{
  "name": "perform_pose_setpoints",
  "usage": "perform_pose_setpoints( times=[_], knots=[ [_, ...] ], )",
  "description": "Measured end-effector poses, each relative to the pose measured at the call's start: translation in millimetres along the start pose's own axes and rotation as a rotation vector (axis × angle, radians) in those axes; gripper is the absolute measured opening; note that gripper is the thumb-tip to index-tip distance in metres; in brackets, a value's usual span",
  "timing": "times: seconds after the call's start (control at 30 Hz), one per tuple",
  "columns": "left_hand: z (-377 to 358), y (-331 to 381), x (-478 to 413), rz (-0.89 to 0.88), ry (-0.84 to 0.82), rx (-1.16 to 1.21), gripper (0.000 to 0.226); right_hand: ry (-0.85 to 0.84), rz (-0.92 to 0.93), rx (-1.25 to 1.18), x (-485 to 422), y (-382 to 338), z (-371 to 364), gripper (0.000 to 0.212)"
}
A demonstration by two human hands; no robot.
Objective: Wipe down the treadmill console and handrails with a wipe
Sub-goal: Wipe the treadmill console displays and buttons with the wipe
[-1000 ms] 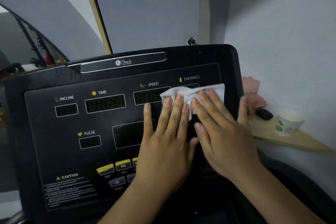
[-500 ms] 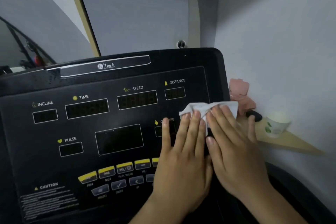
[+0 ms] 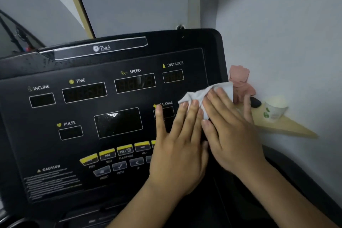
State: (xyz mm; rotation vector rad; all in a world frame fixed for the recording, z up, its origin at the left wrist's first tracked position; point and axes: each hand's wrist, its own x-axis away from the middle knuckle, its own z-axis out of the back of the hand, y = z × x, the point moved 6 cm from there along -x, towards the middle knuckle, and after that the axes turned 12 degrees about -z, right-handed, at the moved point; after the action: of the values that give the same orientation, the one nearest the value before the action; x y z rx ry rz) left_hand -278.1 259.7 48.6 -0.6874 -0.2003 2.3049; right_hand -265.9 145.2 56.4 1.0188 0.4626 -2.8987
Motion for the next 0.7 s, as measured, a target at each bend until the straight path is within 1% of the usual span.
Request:
perform_pose_setpoints(
  times=[0.1,0.17,0.27,0.37,0.47,0.53,0.63,0.7],
  knots=[
    [-11.2,8.5,22.0,0.0,-0.009,0.044,0.063,-0.007,-0.017,-0.025,26.2,-7.3,-12.6,0.051],
    [-10.1,6.5,32.0,-0.01,-0.002,0.032,0.061,-0.032,-0.011,-0.028,40.6,-12.7,-15.6,0.052],
    [2.3,-13.9,16.5,0.001,-0.006,-0.041,0.061,-0.035,-0.013,0.015,18.2,-18.4,-10.4,0.054],
    [7.7,-28.5,12.4,0.068,0.01,0.0,0.061,-0.025,-0.048,0.01,-0.3,-31.8,-6.0,0.056],
    [-5.5,-17.4,45.7,0.045,-0.013,0.063,0.063,-0.069,-0.047,0.002,30.7,-44.9,-21.1,0.056],
    [-9.5,-19.5,58.9,0.027,-0.037,0.049,0.062,-0.099,-0.037,-0.012,43.9,-50.5,-26.6,0.057],
    [4.3,-40.2,42.6,0.051,-0.01,-0.046,0.063,-0.077,-0.033,0.004,17.9,-60.8,-18.9,0.058],
    [11.3,-48.1,34.4,0.074,0.018,-0.059,0.064,-0.075,-0.043,0.007,1.6,-68.7,-13.0,0.058]
  ],
)
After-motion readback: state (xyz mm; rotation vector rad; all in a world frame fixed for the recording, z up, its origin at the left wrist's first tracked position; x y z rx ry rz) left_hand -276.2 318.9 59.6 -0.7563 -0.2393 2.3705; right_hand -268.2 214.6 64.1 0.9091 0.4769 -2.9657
